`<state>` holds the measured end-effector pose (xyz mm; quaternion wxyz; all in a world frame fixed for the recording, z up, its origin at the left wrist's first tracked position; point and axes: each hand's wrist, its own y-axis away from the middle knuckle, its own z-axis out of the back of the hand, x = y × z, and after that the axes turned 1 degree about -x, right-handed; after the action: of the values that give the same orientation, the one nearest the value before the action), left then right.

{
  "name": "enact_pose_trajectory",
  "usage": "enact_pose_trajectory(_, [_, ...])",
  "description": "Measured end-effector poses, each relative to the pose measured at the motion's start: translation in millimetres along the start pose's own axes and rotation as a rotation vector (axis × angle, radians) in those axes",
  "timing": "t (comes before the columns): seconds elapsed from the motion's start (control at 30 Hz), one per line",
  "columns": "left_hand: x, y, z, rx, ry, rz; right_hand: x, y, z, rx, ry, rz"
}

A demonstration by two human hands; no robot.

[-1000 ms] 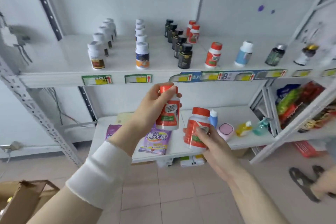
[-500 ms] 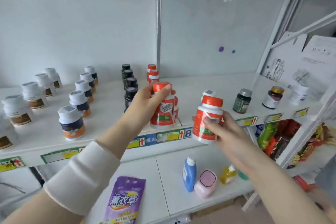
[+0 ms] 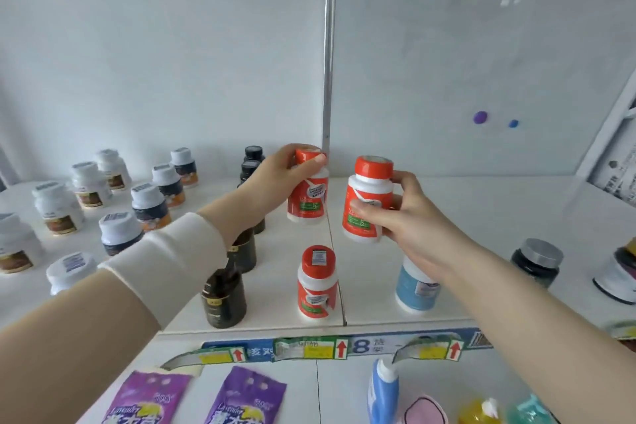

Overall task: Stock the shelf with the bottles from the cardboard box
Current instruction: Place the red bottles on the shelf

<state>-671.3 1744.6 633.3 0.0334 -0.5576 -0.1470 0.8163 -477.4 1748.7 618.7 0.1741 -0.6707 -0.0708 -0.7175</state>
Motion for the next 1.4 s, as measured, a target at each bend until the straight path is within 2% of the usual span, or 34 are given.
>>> enact_pose_trajectory(0.2, [22.3, -32.6, 8.4, -0.01, -0.142, 0.114, -11.8, -28.0, -14.1, 0.085, 0.104, -0.014])
enact_pose_trajectory(0.37, [39.5, -52.4, 11.6, 0.12, -0.382, 0.134, -32.4, -38.8, -31.3, 0.096, 0.194, -0.079])
enact_pose_trajectory(0.67, [63.1, -82.1, 6.2, 0.303, -0.574, 0.127, -58.8, -57.2, -56.7, 0.055, 0.34, -0.152])
enact_pose_trajectory(1.03, [75.5, -93.6, 5.7, 0.345, -0.592, 0.102, -70.2, -59.7, -59.0, 0.124, 0.357, -0.149])
enact_pose_trajectory(1.4, [69.4, -88.9, 5.2, 0.36, -0.579, 0.056, -60.2, -60.6, -59.4, 0.107, 0.382, -0.215])
